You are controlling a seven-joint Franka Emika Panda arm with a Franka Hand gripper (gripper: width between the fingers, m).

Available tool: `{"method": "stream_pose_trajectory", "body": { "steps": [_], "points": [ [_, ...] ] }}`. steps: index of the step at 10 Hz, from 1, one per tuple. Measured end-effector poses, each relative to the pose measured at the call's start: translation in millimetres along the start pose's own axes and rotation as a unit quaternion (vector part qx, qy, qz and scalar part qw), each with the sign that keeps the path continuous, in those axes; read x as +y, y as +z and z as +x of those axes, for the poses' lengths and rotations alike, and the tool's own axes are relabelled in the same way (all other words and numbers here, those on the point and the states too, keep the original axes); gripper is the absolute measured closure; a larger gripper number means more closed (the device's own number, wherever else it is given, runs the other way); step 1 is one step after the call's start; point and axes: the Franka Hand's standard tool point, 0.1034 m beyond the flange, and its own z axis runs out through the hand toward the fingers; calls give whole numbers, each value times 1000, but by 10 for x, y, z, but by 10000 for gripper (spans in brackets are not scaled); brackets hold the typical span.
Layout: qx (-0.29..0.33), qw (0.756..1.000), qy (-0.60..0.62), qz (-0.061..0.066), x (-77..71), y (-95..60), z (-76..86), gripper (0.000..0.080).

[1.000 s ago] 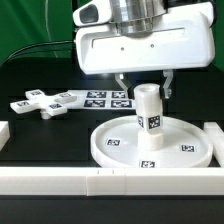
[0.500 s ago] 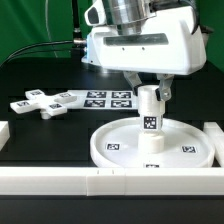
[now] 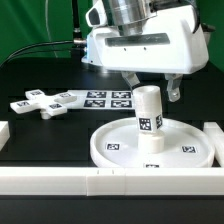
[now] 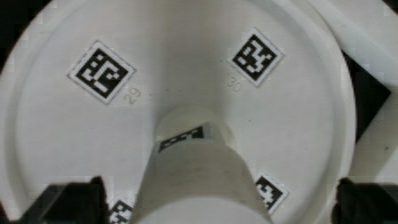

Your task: Assemble round table

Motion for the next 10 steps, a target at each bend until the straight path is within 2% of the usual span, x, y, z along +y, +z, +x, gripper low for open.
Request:
{"method": "stream_pose_trajectory", "body": {
  "steps": [3, 6, 9, 10],
  "points": [
    [1, 991, -131, 1, -63, 2, -35, 151],
    [0, 964, -265, 1, -58, 11, -35, 151],
    [4, 897, -441, -11, -79, 25, -23, 151],
    [4, 876, -482, -10, -90, 21, -15, 151]
  ]
}}
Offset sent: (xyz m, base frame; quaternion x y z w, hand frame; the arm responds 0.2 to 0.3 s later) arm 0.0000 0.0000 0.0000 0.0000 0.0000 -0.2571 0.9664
